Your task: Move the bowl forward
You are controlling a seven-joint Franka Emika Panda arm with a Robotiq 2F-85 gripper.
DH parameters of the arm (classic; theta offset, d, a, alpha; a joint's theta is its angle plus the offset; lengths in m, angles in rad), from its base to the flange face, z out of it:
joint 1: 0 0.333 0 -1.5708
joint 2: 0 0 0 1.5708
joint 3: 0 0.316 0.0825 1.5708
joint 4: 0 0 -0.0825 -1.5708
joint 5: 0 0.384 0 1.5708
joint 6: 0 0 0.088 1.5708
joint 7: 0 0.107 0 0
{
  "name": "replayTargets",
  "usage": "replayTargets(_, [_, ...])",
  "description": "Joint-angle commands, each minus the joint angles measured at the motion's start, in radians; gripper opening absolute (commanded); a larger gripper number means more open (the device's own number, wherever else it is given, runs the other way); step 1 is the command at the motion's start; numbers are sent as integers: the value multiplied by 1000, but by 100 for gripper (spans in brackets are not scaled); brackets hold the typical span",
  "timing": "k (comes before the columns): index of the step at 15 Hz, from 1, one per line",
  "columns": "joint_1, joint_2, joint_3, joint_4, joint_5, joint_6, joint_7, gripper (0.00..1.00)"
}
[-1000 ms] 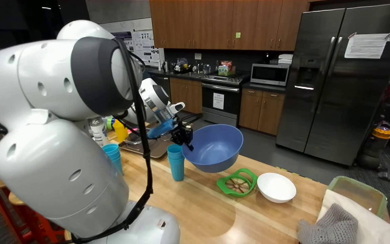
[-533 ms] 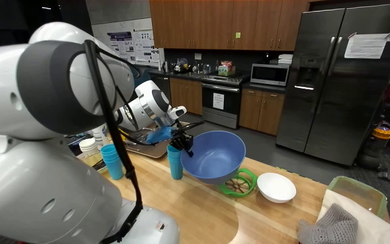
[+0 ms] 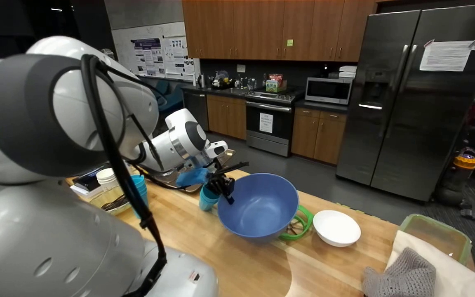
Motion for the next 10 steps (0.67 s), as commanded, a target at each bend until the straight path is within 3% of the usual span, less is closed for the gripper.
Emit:
replayTargets(1, [-25, -45, 21, -40, 24, 22, 1, 0])
replayTargets(7, [-24, -51, 21, -62, 36, 53, -17, 0])
replayTargets(10, [5, -31, -6, -74, 91, 114, -111, 0])
